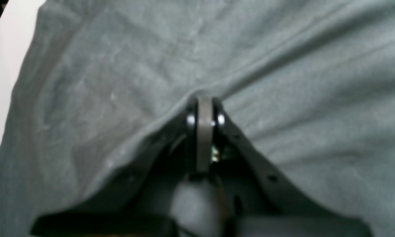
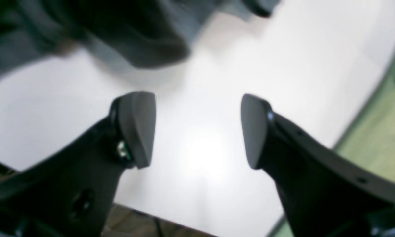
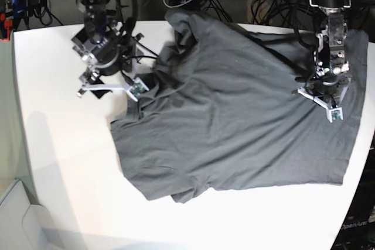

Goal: Layout the t-shirt on the table in an organized manner, then fold the t-shirt properly
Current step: 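Release and regrasp the t-shirt with the right gripper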

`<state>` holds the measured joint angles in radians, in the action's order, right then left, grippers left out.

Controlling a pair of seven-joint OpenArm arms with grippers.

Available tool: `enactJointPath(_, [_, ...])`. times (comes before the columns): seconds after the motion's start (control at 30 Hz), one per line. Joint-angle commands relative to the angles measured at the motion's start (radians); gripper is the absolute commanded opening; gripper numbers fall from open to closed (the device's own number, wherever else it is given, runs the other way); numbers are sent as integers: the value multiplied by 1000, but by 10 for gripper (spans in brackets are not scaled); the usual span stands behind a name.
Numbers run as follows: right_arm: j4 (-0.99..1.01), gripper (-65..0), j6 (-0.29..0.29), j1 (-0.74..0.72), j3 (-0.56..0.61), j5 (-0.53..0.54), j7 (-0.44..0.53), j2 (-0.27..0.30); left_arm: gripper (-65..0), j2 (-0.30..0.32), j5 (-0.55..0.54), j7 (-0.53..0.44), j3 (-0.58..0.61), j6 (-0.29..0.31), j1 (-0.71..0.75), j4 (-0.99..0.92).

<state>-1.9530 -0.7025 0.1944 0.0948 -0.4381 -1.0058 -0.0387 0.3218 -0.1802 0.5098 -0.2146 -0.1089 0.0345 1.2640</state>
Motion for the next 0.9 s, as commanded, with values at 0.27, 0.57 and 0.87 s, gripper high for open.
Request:
enactJointPath(0.27, [146, -237, 4, -74, 3, -1, 100, -51, -649, 9, -2, 29, -3, -1, 9, 10])
enactJointPath(0.57, [269, -294, 4, -140, -5, -1, 143, -56, -649, 9, -2, 29, -3, -1, 9, 10])
enactJointPath(0.87, [178, -650, 4, -203, -7, -6, 144, 26, -649, 9, -2, 29, -3, -1, 9, 10])
